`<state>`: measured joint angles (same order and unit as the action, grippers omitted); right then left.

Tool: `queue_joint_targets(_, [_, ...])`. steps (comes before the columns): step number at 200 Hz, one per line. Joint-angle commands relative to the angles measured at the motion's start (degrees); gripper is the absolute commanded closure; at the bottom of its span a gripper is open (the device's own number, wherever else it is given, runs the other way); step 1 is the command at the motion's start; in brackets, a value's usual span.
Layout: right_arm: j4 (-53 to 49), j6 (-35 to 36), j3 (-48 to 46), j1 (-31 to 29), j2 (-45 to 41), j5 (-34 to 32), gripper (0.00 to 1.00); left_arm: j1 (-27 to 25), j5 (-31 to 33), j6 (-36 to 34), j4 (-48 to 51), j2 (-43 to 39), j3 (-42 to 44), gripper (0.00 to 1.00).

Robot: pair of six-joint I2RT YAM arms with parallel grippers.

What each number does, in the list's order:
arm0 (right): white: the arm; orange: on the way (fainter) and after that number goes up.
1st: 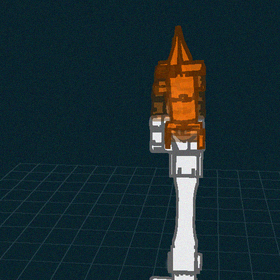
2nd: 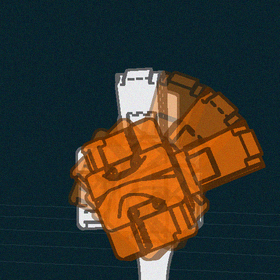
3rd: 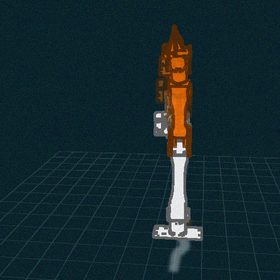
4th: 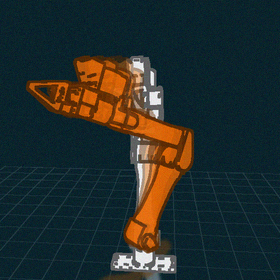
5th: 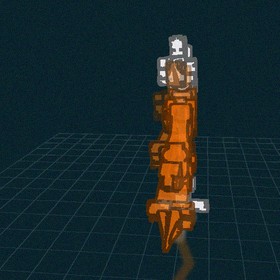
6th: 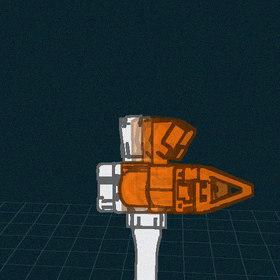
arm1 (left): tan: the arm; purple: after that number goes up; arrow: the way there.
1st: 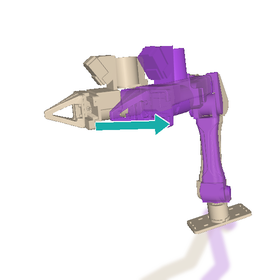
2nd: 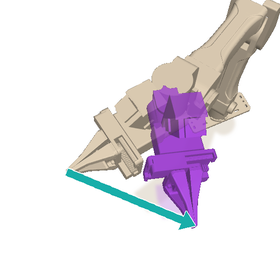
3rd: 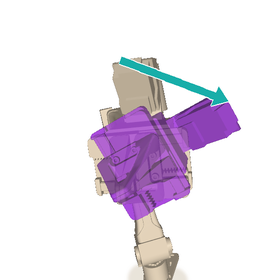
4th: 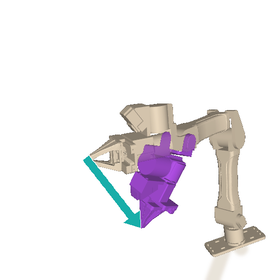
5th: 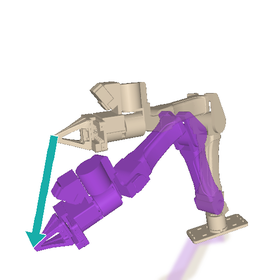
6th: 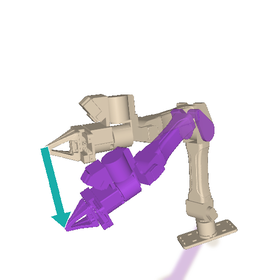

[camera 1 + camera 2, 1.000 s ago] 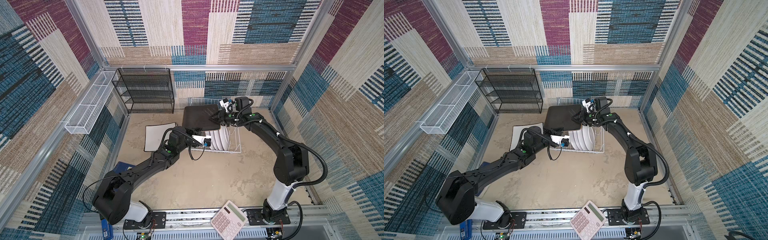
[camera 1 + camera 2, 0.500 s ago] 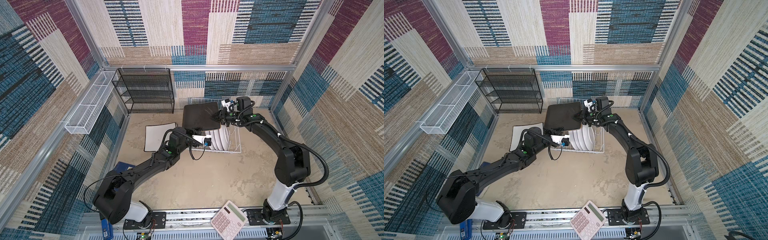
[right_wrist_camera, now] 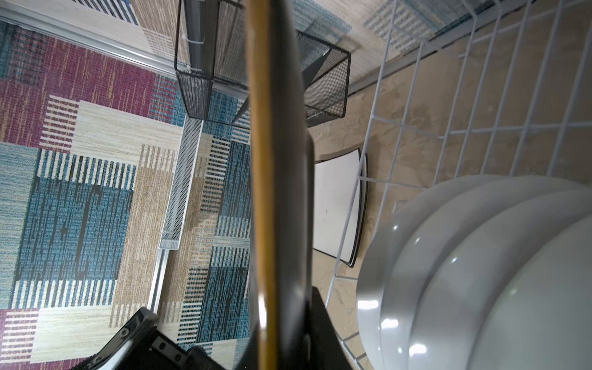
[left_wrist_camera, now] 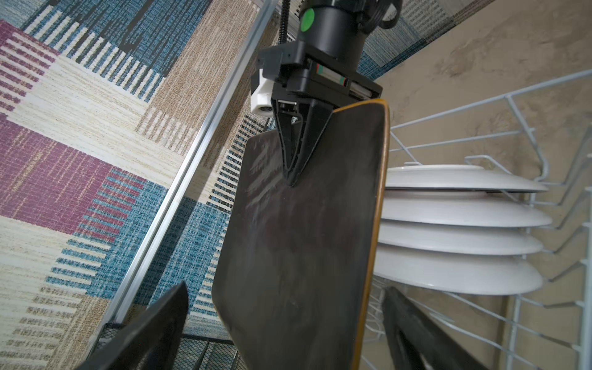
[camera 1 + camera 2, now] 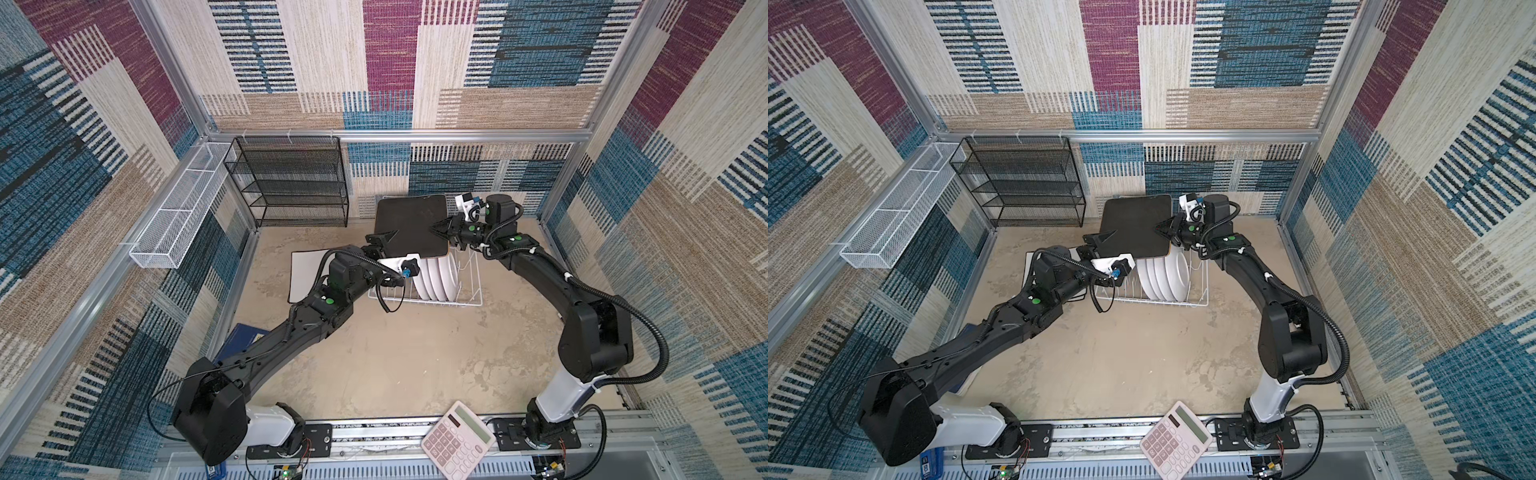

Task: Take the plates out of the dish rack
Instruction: 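Grasp the dark plate's opposite edge with the right gripper while left holds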

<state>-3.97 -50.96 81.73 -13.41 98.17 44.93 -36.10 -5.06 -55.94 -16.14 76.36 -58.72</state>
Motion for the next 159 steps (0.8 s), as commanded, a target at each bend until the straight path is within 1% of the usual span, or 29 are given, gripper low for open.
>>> queue_joint_targets(1, [11.1, -1.7, -0.3, 0.1, -1.9, -2.7, 1.00, 0.5, -1.1, 9.2, 6.5, -1.8, -1.8, 0.04])
queue_joint_targets(7, [11.2, -1.2, -0.3, 0.2, -2.0, -3.1, 1.00, 0.9, -1.4, 11.1, 7.6, -2.3, -2.6, 0.04])
queue_joint_targets(27, [11.1, 0.1, -0.4, 0.2, -2.4, -3.6, 1.00, 2.8, -3.5, 20.6, 14.3, -2.9, -7.5, 0.04])
queue_joint_targets(36, [11.0, 0.4, -0.5, 0.2, -2.6, -3.8, 1.00, 3.9, -4.2, 24.7, 15.7, -2.9, -9.3, 0.04])
queue_joint_targets(49, [11.3, 0.8, -1.0, 0.1, -2.9, -4.0, 1.00, 6.6, -5.2, 30.1, 15.7, -2.6, -11.1, 0.04])
queue_joint_targets(65, [12.0, 0.8, -1.6, 0.1, -3.3, -3.9, 1.00, 10.9, -8.3, 37.6, 16.4, -1.6, -14.0, 0.04])
queue_joint_targets(87, [12.1, 1.3, -1.3, 0.1, -3.1, -2.9, 1.00, 17.6, -17.7, 50.2, 17.9, 1.1, -18.6, 0.04])
queue_joint_targets(104, [12.7, 1.7, -1.5, 0.2, -3.0, -2.0, 1.00, 21.2, -24.6, 59.5, 17.4, 3.5, -21.1, 0.05])
queue_joint_targets(116, [13.3, 1.7, -1.7, 0.1, -3.0, -1.8, 1.00, 23.1, -27.6, 65.9, 17.2, 5.7, -22.8, 0.05])
queue_joint_targets(119, [13.4, 1.8, -1.8, 0.2, -3.0, -1.9, 1.00, 23.5, -30.0, 67.3, 17.3, 6.4, -23.3, 0.05])
queue_joint_targets(128, [13.7, 1.9, -1.9, 0.2, -3.0, -1.5, 1.00, 24.5, -32.6, 71.1, 17.1, 8.2, -24.3, 0.05])
queue_joint_targets(136, [13.8, 1.9, -1.9, 0.2, -3.0, -1.4, 1.00, 25.1, -33.6, 73.8, 17.4, 9.8, -25.1, 0.06])
queue_joint_targets(159, [14.0, 2.3, -2.0, 0.2, -3.0, -1.1, 1.00, 25.7, -34.3, 77.7, 20.1, 14.2, -27.4, 0.08])
